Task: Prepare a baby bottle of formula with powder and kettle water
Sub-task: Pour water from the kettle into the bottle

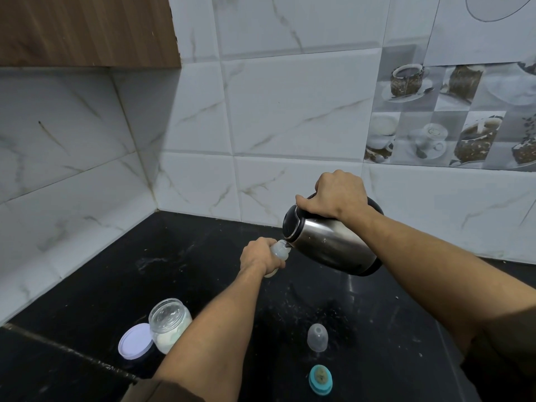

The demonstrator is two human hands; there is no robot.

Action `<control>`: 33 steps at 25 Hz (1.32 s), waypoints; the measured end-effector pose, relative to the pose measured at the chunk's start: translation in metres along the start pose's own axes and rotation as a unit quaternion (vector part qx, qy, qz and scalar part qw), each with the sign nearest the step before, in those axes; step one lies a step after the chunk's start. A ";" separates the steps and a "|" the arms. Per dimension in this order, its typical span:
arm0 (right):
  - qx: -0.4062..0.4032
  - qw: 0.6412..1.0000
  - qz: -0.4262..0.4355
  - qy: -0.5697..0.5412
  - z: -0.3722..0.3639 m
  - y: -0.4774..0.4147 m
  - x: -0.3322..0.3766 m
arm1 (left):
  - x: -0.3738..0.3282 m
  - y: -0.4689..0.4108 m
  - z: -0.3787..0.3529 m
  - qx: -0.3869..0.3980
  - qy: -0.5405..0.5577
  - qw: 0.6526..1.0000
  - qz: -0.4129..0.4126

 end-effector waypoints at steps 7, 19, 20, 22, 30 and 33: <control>-0.003 1.000 0.002 0.003 0.002 0.001 -0.003 | -0.002 0.001 0.000 0.002 -0.001 1.000 -0.002; 0.005 1.000 0.003 0.006 0.000 0.002 -0.005 | -0.002 0.001 -0.003 0.005 -0.006 1.000 -0.003; 0.005 1.000 0.003 0.007 0.000 0.002 -0.004 | -0.002 0.001 -0.004 0.006 -0.007 1.000 -0.004; 0.005 1.000 0.001 0.007 0.001 0.002 -0.005 | -0.003 0.000 -0.004 0.004 -0.009 1.000 -0.006; 0.003 1.000 0.001 0.008 0.000 0.000 -0.005 | -0.001 -0.003 -0.004 0.003 -0.003 1.000 -0.005; 0.004 1.000 -0.001 0.009 -0.001 -0.001 -0.004 | 0.000 -0.004 -0.004 0.005 -0.003 1.000 -0.006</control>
Point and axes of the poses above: each hand's wrist, its own y-axis away from the middle knuckle, its own z-axis out of the back of the hand, x = y × z, the point moved 5 cm from there along -y, towards the middle knuckle, and after that the axes turned 15 degrees about y, right-handed, at the moved point
